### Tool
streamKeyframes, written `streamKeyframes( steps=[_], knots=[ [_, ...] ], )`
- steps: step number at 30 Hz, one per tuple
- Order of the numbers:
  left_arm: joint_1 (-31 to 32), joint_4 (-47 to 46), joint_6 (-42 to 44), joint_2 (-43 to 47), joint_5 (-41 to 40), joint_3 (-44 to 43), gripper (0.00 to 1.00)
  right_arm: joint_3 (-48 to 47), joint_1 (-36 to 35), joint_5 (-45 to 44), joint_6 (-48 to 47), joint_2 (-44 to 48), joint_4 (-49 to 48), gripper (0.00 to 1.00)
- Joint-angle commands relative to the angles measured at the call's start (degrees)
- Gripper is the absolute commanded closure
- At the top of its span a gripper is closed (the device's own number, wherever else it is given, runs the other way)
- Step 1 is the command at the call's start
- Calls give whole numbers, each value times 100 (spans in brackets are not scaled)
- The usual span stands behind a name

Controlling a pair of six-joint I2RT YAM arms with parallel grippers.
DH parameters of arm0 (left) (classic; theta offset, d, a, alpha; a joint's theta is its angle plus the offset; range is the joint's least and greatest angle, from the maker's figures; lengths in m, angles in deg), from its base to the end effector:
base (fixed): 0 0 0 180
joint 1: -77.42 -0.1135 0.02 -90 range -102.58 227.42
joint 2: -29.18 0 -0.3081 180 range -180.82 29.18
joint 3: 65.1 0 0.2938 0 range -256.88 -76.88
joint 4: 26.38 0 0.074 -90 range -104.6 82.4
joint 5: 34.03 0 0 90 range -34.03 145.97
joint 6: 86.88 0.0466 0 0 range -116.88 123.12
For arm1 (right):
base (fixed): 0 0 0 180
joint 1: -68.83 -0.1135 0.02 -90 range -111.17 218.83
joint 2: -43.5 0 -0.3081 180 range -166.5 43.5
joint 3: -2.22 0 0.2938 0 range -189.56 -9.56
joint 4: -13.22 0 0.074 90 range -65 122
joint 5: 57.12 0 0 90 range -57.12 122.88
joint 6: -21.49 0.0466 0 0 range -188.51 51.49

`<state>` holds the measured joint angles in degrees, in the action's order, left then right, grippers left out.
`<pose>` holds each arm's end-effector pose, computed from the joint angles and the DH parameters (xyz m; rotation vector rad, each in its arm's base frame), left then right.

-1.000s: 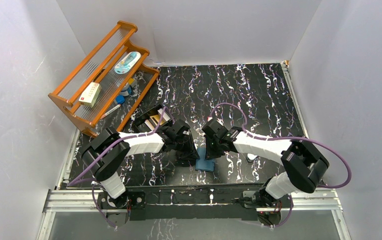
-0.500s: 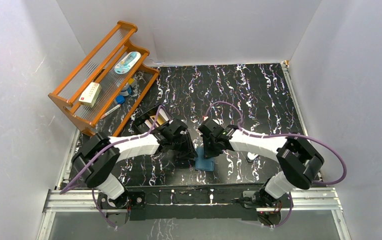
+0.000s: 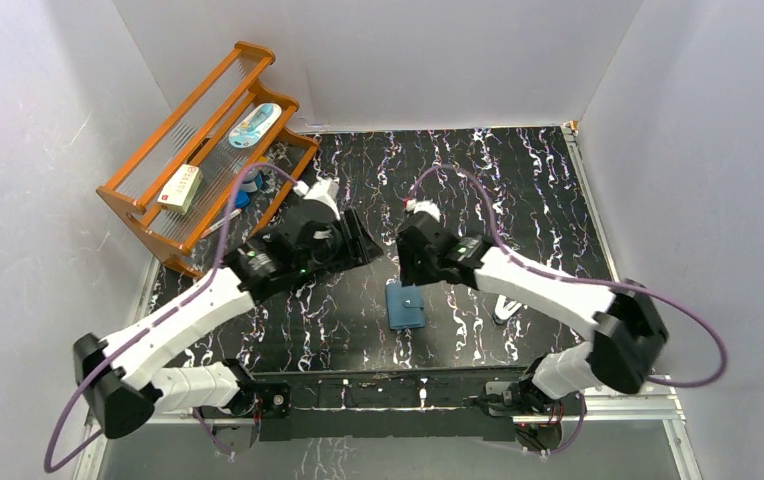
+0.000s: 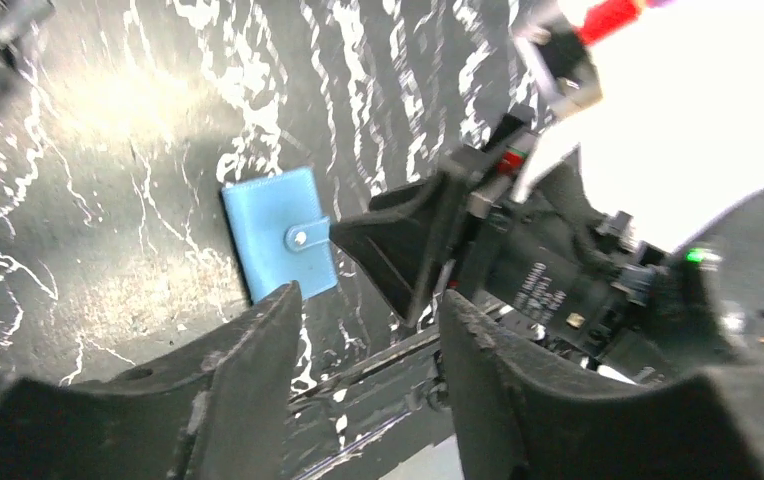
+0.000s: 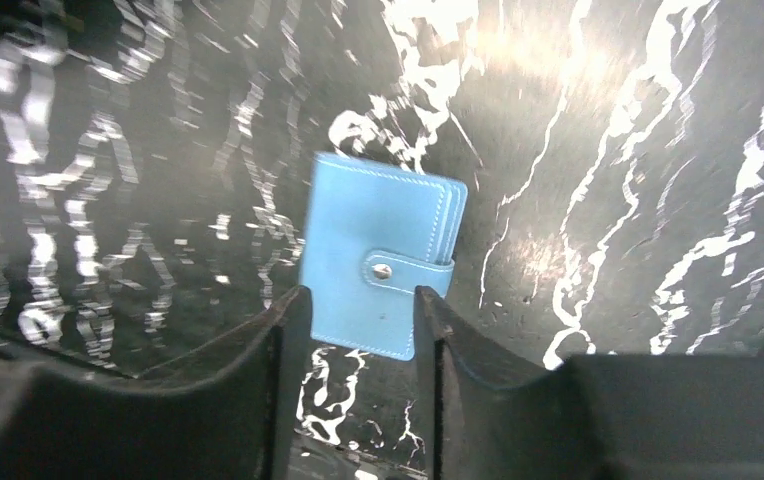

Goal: Put the credit cards into the card holder
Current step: Close the card holder at the center of the board, then reset both arms

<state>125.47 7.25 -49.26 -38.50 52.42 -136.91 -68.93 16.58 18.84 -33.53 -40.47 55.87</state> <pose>0.2033 -0.2219 0.3603 -0.1253 2.2412 -0.9613 0.2181 0.2632 0.2565 -0.2834 2.5096 0.3161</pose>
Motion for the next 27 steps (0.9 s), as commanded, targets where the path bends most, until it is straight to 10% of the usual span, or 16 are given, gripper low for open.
streamKeyframes(
  steps=[1, 4, 6, 9, 27],
  knots=[
    [-39, 1109, 668, 742, -741, -707, 42, -674, 14, -523, -167, 1199, 385, 46],
    [-42, 1160, 967, 1149, -677, -882, 29, -877, 13, -644, -123, 1708, 560, 37],
    [-42, 1182, 1200, 1339, -457, -997, 3, -934, 14, -703, -20, 2026, 645, 32],
    [-44, 1336, 1475, 1512, -108, -1262, 2, -852, 18, -646, 157, 2368, 608, 3],
    [-42, 1320, 1442, 2434, -909, -483, 2, -400, 13, -439, 386, 3369, 106, 2]
  ],
)
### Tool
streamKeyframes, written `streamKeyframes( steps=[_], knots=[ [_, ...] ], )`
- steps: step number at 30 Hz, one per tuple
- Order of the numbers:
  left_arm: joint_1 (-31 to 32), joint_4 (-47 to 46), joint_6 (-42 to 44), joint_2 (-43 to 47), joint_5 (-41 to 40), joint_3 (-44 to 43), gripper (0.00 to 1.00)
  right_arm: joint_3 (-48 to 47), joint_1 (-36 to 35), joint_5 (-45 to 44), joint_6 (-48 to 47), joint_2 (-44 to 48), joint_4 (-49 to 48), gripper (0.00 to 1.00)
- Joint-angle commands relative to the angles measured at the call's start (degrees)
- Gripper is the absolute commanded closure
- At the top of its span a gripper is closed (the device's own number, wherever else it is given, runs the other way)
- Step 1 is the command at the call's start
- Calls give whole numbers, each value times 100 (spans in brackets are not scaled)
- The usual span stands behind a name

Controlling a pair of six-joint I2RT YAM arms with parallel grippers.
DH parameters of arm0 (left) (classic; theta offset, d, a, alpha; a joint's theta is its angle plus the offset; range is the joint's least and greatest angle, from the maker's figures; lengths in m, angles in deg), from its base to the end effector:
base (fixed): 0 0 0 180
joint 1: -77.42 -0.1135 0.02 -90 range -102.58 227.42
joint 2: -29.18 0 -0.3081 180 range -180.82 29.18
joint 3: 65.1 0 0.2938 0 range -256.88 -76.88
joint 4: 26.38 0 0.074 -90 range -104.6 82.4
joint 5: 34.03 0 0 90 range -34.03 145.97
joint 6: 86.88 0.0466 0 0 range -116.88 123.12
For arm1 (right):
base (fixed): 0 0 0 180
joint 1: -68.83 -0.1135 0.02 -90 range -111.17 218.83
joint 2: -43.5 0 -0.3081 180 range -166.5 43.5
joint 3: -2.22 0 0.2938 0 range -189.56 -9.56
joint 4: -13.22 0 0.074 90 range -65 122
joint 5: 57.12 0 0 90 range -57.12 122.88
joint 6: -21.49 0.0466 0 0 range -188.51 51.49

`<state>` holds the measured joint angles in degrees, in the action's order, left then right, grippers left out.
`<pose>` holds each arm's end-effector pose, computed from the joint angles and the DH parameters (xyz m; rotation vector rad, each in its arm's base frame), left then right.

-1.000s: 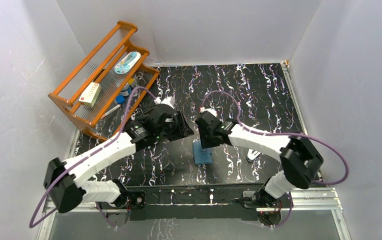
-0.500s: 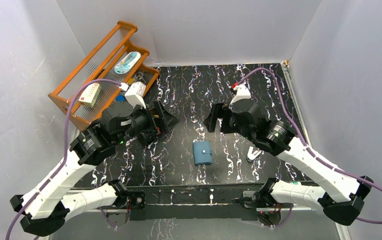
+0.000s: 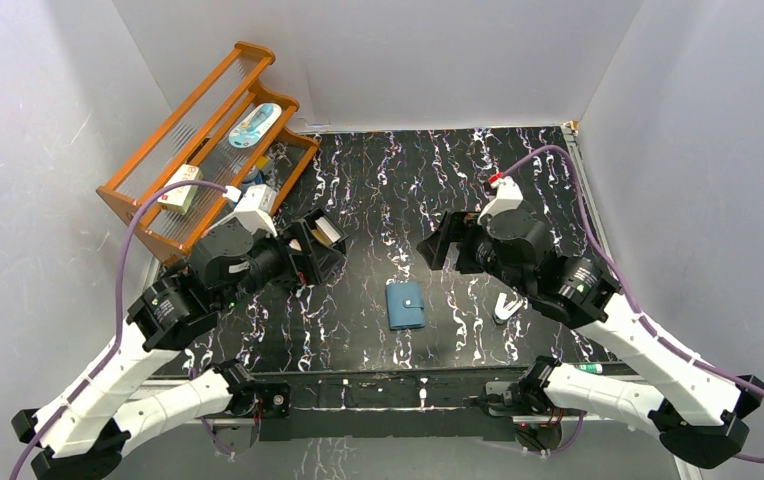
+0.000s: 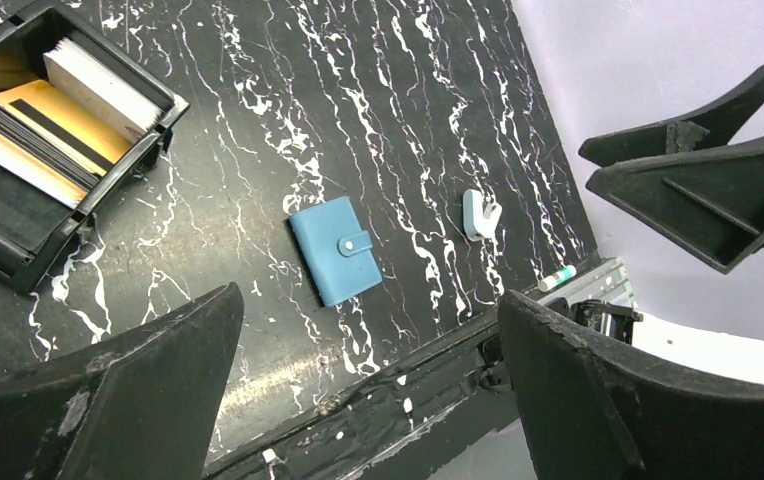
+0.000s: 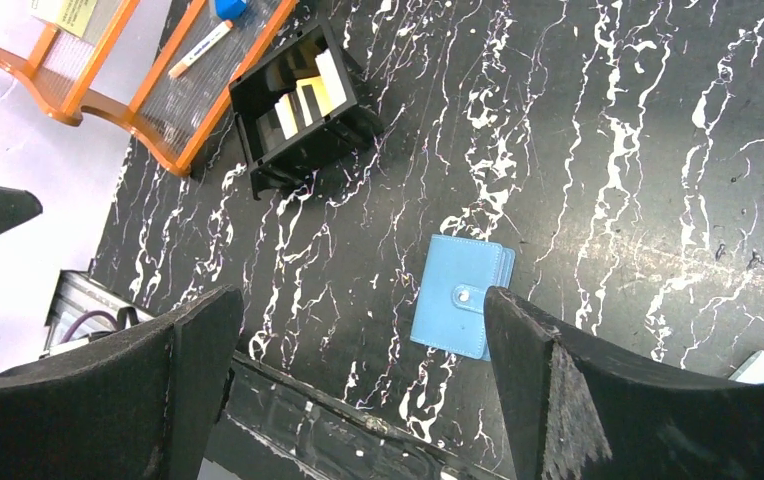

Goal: Put the credit cards into the card holder
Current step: Reset both arms

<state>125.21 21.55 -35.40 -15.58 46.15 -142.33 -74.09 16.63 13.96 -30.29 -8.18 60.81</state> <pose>0.1165 -0.1166 0.4562 0.0302 1.9325 -0.8830 0.1374 0.1525 0.4316 -0.0244 2.0175 0.7073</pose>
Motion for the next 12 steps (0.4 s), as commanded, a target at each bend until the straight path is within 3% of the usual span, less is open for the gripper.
streamKeyframes(
  steps=[1, 12],
  knots=[
    [-21, -94, 55, 150, -302, 65, 2, 124, 9, 73, 67, 129, -385, 1],
    [-16, -37, -68, 178, -602, 185, 2, 160, 6, 213, 89, 224, -421, 2]
  ],
)
